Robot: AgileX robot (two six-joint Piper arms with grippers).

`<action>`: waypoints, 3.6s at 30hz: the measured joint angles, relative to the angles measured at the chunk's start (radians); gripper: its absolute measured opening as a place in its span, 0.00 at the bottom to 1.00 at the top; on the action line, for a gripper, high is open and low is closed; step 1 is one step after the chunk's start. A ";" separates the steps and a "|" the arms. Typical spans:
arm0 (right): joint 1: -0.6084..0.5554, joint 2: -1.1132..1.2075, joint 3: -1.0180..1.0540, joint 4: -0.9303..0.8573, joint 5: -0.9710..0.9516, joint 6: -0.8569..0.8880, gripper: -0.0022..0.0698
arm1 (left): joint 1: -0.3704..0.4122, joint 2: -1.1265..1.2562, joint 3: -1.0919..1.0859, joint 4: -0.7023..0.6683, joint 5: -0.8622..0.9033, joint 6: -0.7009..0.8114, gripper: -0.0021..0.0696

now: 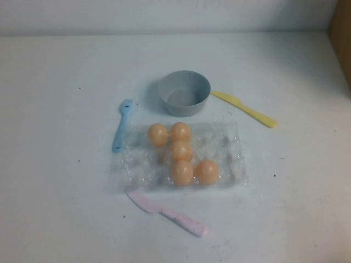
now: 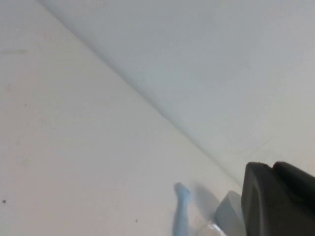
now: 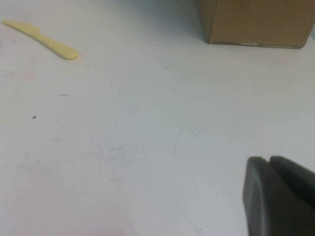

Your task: Take an egg out of the egg box

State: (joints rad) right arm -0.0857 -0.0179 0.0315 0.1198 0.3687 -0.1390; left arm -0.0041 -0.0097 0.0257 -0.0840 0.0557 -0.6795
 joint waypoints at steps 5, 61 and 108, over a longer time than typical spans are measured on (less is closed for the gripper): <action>0.000 0.000 0.000 0.000 0.000 0.000 0.01 | 0.000 0.000 0.000 -0.001 -0.056 -0.036 0.02; 0.000 0.000 0.000 0.000 0.000 0.000 0.01 | -0.426 1.671 -1.559 0.073 1.050 1.107 0.06; 0.000 0.000 0.000 0.000 0.000 0.000 0.01 | -0.612 1.828 -1.596 -0.020 0.874 1.611 0.85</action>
State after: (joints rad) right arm -0.0857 -0.0179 0.0315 0.1198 0.3687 -0.1390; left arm -0.6166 1.8181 -1.5700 -0.1044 0.9301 0.9318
